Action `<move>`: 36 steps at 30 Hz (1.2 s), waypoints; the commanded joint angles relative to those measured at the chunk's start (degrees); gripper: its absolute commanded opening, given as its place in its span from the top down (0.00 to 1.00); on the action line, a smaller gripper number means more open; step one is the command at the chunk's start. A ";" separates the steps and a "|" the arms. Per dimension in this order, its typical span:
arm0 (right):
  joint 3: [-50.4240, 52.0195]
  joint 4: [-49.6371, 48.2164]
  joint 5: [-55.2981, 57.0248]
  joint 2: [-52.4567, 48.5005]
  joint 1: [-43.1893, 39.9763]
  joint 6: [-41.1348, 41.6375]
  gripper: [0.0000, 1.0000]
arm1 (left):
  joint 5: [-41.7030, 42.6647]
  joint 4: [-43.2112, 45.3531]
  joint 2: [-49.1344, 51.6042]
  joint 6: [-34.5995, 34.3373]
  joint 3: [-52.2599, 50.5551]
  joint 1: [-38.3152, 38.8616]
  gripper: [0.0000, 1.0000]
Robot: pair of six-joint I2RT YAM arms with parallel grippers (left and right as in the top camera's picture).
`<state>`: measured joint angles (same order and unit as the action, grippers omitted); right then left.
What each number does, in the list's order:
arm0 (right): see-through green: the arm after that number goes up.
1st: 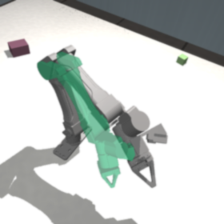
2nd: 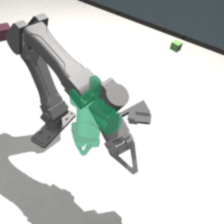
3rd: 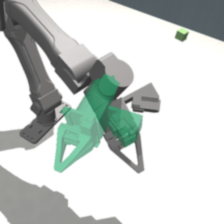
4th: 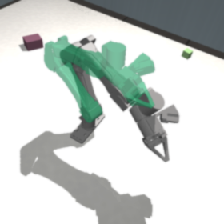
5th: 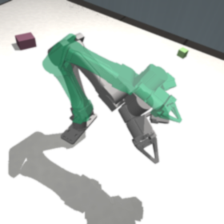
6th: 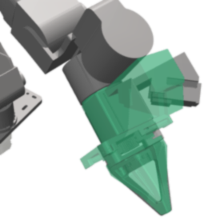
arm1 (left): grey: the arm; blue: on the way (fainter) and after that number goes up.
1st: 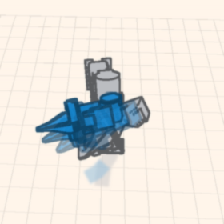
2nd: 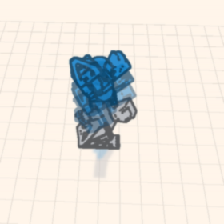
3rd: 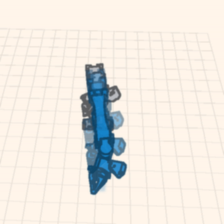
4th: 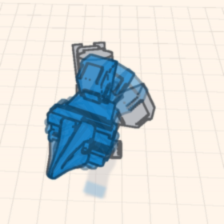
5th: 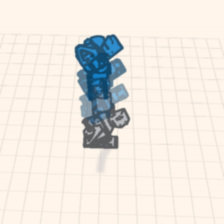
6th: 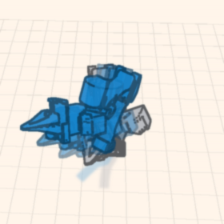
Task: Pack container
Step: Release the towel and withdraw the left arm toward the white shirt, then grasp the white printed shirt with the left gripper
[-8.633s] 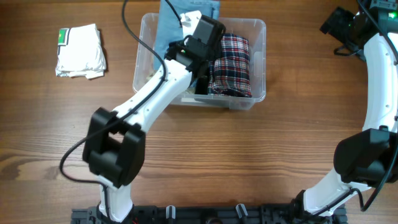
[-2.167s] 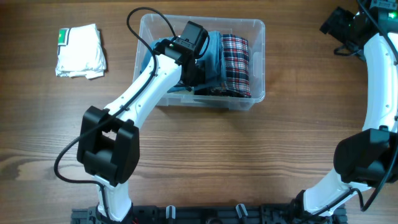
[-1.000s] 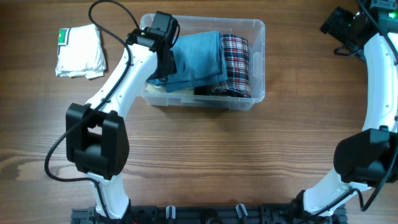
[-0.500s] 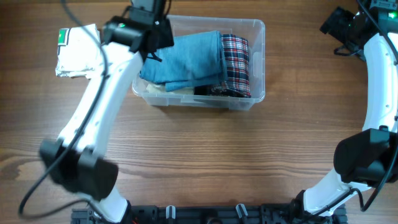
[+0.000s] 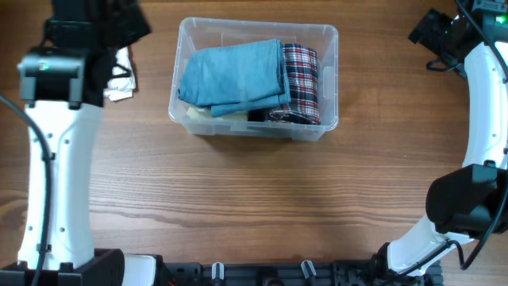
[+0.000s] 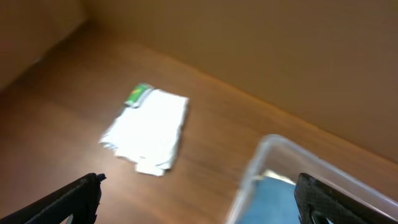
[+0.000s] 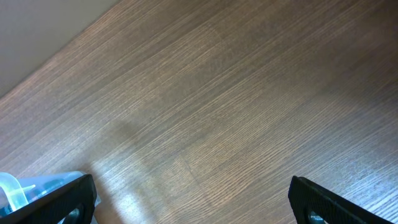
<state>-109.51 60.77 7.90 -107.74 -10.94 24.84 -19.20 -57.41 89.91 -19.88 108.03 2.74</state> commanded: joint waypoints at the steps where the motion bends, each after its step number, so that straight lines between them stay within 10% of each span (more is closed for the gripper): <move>1: 0.39 -0.15 -0.26 -0.70 0.24 0.76 0.00 | -0.72 -1.97 0.85 -4.02 0.63 -5.49 0.00; 25: 0.39 -0.17 -0.26 -0.70 0.24 0.76 0.00 | 13.38 -5.25 20.55 -13.55 -0.13 -23.91 0.00; 26: 0.39 -0.17 -0.26 -0.70 0.24 0.76 0.00 | 13.38 -2.75 21.66 -13.38 -0.13 -24.70 0.08; 30: 0.39 -0.15 -0.26 -0.70 0.24 0.76 0.00 | 13.38 4.11 24.15 -13.38 -0.13 -25.79 0.96; 36: 0.39 -0.17 -0.26 -0.70 0.24 0.76 0.00 | 13.40 9.86 28.26 -8.76 -0.13 -24.33 0.96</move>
<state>-109.51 60.77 7.90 -107.74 -10.94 24.84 -6.04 -49.12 115.33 -32.84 107.94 -22.65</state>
